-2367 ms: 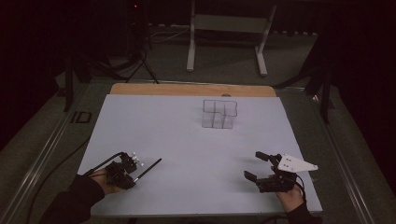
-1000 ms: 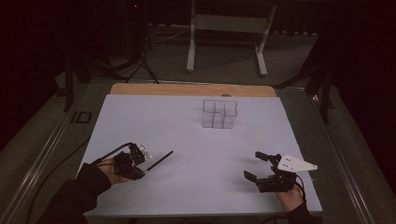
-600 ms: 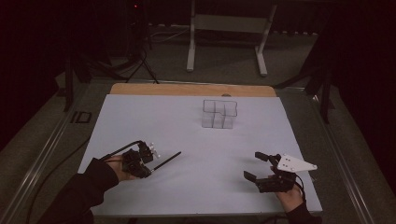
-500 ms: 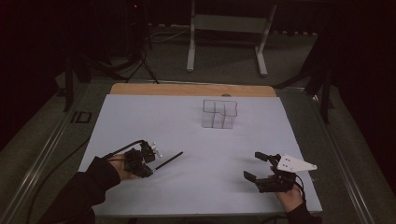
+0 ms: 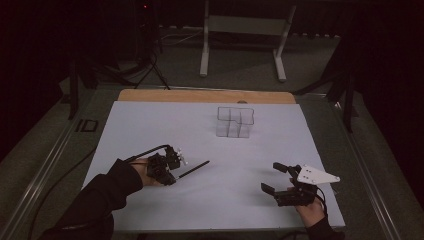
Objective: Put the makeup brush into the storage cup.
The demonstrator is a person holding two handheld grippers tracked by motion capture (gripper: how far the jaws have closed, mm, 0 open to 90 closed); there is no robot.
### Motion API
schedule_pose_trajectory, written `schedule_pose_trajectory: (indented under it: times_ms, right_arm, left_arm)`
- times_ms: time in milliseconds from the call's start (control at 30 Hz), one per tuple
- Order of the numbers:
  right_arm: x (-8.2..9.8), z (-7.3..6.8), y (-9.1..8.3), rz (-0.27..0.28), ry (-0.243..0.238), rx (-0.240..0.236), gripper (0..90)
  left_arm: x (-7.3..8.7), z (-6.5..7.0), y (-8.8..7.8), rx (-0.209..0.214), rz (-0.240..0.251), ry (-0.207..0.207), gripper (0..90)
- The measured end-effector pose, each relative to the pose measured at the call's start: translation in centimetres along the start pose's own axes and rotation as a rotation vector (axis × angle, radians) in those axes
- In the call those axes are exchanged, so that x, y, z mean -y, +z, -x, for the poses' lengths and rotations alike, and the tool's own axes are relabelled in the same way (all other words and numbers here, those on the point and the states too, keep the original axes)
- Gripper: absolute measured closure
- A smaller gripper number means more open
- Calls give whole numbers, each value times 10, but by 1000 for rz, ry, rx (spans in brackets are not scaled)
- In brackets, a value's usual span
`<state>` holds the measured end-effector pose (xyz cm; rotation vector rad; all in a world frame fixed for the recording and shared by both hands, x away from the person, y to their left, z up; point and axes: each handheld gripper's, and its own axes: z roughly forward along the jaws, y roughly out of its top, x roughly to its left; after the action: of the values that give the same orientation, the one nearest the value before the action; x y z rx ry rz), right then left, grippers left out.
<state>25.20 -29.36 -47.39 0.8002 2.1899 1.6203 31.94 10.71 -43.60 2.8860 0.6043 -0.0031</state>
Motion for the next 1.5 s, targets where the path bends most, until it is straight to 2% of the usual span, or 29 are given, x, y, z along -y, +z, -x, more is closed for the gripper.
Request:
schedule_pose_trajectory:
  times_ms: [67,367,667,800,967,1033,1133,1200,1267,1400,1500]
  right_arm:
    - [0,-1,0,-1,-8,0,135]
    - [-2,-4,2,-21,-14,-13,134]
    - [-10,-9,0,-48,-2,-36,130]
    - [-13,-12,0,-55,-21,-35,127]
    - [-17,-18,3,-62,-67,-18,116]
    - [-18,-21,5,-70,-77,-26,114]
    - [-19,-25,9,-78,-91,16,115]
    - [-21,-28,12,-87,-111,-13,111]
    - [-24,-30,13,-99,-127,-16,111]
    - [-34,-39,13,-114,-198,-34,113]
    - [-43,-49,13,-117,-297,-14,128]
  left_arm:
    - [-6,1,-1,3,2,18,871]
    - [-25,-2,0,32,2,39,871]
    - [-49,3,5,51,-51,98,870]
    - [-57,5,7,56,-70,116,870]
    - [-65,7,6,64,-80,131,871]
    - [-68,8,6,66,-81,139,870]
    - [-72,9,6,77,-86,148,871]
    - [-75,9,5,72,-90,154,870]
    - [-77,10,4,75,-92,160,870]
    - [-80,13,1,81,-79,167,870]
    - [-81,13,0,79,-79,169,870]
